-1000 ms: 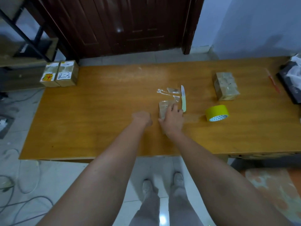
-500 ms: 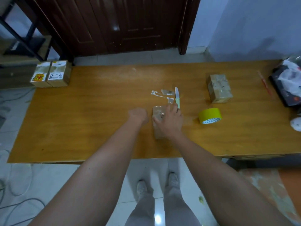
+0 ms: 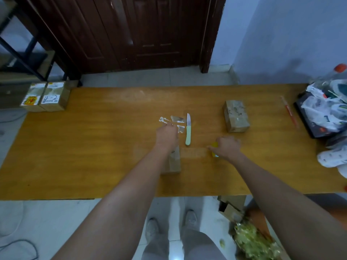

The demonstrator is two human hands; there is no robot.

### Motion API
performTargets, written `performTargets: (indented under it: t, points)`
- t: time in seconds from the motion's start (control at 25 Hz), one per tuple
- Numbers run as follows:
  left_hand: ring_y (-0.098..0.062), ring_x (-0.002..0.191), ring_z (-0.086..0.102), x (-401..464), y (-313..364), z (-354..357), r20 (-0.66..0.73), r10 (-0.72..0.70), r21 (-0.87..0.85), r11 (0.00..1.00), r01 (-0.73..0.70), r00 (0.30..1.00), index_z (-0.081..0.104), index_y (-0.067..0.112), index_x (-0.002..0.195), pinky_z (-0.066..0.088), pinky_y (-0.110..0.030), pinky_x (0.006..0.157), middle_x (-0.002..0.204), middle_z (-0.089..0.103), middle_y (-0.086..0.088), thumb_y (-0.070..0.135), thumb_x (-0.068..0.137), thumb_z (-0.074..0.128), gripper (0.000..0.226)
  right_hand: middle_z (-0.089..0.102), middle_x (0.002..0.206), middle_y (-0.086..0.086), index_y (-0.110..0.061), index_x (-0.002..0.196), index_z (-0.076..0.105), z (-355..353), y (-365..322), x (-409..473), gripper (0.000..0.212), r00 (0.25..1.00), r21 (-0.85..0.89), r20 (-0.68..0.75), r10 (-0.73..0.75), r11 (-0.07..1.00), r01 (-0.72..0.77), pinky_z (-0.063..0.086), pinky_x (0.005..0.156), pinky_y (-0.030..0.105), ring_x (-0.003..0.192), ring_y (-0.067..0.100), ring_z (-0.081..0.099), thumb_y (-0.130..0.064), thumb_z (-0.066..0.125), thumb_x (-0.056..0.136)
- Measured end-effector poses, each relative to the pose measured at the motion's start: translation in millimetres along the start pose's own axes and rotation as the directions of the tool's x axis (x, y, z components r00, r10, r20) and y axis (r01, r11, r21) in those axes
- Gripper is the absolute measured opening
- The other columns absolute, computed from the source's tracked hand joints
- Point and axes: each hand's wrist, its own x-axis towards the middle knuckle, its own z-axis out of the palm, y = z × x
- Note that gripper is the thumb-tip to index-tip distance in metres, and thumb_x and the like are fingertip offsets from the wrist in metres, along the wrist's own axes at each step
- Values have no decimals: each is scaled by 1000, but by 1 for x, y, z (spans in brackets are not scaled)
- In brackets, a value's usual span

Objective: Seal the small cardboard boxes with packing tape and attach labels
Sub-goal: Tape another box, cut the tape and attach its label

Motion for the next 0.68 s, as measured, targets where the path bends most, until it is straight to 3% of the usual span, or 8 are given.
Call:
performTargets:
  t: [0.12,0.28,0.52,0.68]
  points:
    - [-29,99,58,8,9,2,-23,-5,-26,1000,4,1000,58,5,107,41,-34,72,110,59,-11,10,90,49,21,58,99,1,-19,87,60,10,-1,1,49,995,-29,-96,41,999,-43,37,91,42,109,23,49,-67,62,76]
    - [-28,92,58,15,20,3,-34,6,-74,997,-9,999,58,4,100,34,-30,65,107,58,-11,8,89,49,15,51,68,-1,-18,58,49,13,6,5,45,987,198,-128,93,978,-66,37,78,37,93,22,54,-52,76,70]
    - [-30,89,57,16,33,7,-9,38,-106,994,-39,999,56,4,98,34,-33,63,103,57,-12,9,89,49,12,45,61,-3,-19,52,40,16,8,1,48,985,359,-153,81,933,-21,36,70,35,82,17,46,-44,78,65]
    - [-32,88,57,12,34,11,101,20,-212,977,2,995,55,2,94,37,-34,61,102,58,-13,6,89,49,9,31,54,-5,-20,52,28,11,-1,-10,54,979,482,-201,25,873,76,25,57,29,69,16,40,-39,78,61]
